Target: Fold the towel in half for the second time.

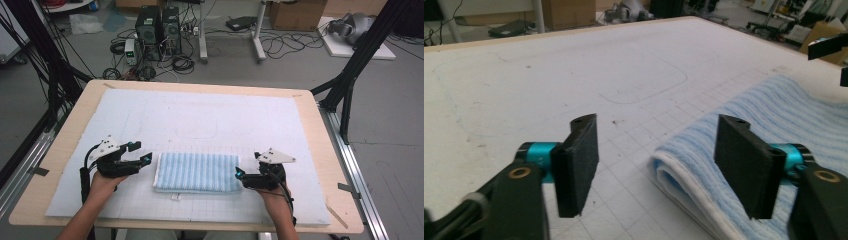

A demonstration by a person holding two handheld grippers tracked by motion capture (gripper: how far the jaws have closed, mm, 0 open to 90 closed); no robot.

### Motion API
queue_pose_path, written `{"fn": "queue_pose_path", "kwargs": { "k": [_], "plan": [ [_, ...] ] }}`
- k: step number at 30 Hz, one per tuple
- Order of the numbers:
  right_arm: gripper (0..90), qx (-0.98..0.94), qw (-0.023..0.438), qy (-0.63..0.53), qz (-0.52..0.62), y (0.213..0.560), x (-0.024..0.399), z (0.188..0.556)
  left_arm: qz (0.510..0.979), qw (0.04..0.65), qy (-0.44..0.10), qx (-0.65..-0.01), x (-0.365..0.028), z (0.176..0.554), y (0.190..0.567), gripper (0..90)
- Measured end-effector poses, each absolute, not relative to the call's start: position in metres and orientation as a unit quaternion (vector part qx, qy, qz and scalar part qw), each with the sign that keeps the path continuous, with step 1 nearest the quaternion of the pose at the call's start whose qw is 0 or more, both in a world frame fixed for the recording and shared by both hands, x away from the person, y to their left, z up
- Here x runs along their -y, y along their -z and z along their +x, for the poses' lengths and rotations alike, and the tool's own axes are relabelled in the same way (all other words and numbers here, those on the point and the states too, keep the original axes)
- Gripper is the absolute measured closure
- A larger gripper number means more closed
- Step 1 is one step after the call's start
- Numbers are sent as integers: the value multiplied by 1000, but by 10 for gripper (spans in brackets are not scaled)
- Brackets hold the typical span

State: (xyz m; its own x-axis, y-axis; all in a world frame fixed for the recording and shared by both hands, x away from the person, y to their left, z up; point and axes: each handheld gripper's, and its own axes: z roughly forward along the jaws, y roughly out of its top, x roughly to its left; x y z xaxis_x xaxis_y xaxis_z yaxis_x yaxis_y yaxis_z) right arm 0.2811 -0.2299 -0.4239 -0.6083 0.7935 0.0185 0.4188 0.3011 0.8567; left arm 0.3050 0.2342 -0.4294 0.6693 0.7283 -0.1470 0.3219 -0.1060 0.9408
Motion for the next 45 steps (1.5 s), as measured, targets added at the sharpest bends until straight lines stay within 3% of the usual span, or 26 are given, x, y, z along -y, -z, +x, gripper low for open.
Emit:
{"fn": "queue_pose_path", "kwargs": {
  "k": [4, 16, 45],
  "plan": [
    [112, -773, 221, -441, 398, 422, 249, 288, 717, 556, -193, -374, -240, 306, 429, 180],
    [110, -755, 244, -451, 408, 420, 275, 284, 695, 572, -212, -381, -255, 306, 422, 194],
    [110, -755, 248, -446, 413, 422, 270, 283, 695, 568, -210, -388, -262, 304, 427, 207]
  ]
}}
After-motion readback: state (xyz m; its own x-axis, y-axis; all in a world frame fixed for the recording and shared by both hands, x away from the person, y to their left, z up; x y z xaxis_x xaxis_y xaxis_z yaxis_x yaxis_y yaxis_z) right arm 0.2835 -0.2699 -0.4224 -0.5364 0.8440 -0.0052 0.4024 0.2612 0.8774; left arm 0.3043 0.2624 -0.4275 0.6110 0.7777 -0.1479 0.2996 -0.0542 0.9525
